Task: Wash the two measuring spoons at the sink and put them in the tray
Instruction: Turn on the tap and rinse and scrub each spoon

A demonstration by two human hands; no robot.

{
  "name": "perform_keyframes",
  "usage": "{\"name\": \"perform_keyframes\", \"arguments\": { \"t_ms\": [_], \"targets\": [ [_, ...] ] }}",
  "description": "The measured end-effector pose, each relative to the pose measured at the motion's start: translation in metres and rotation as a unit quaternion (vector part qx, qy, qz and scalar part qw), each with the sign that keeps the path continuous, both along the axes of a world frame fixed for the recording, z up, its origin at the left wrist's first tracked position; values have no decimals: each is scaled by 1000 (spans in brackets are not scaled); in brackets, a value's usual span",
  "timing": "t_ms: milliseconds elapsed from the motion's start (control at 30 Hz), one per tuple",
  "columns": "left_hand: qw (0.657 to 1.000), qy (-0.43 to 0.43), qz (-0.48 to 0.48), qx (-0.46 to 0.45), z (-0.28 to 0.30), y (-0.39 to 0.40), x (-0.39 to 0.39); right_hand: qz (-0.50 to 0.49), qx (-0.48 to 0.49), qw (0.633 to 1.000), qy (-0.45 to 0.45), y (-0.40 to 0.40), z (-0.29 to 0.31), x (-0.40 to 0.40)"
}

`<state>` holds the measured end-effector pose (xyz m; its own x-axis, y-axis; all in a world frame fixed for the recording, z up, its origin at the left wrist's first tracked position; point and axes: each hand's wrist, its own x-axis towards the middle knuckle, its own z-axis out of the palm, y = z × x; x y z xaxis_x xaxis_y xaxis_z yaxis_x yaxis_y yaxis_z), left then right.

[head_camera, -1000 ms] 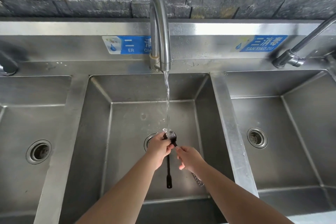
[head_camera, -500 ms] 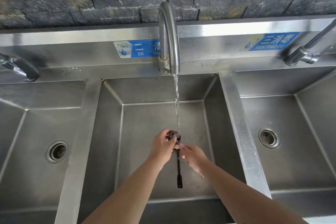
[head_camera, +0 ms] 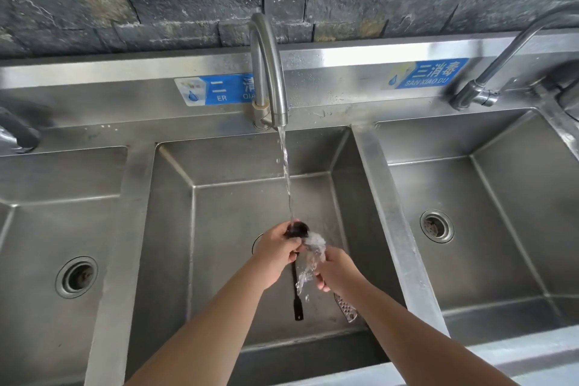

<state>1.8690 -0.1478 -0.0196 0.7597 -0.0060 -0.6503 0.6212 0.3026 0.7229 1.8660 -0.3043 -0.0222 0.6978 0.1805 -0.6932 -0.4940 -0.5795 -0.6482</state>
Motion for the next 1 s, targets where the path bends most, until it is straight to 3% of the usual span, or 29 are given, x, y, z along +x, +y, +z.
{"name": "perform_keyframes", "arguments": {
  "t_ms": [167,267,433,667,900,1000],
  "targets": [
    [996,-55,54,-40,10,20,-5,117,-81,987,-79,-12,-5,10],
    [990,-76,105,-57,20,40,-8,98,-127,982,-101,-10,-6,18],
    [982,-127,138,-31,41,65,-17,28,-81,988,-127,20,-3,29],
    [973,-147,180,-3,56,102,-28,4,-56,986,-158,69,12,40],
    [958,-162,227,-59,55,120,-32,-1,-53,981,-184,80,25,42],
    [960,-145,228,-78,50,110,-28,-49,-48,976,-206,62,33,35]
  ]
}}
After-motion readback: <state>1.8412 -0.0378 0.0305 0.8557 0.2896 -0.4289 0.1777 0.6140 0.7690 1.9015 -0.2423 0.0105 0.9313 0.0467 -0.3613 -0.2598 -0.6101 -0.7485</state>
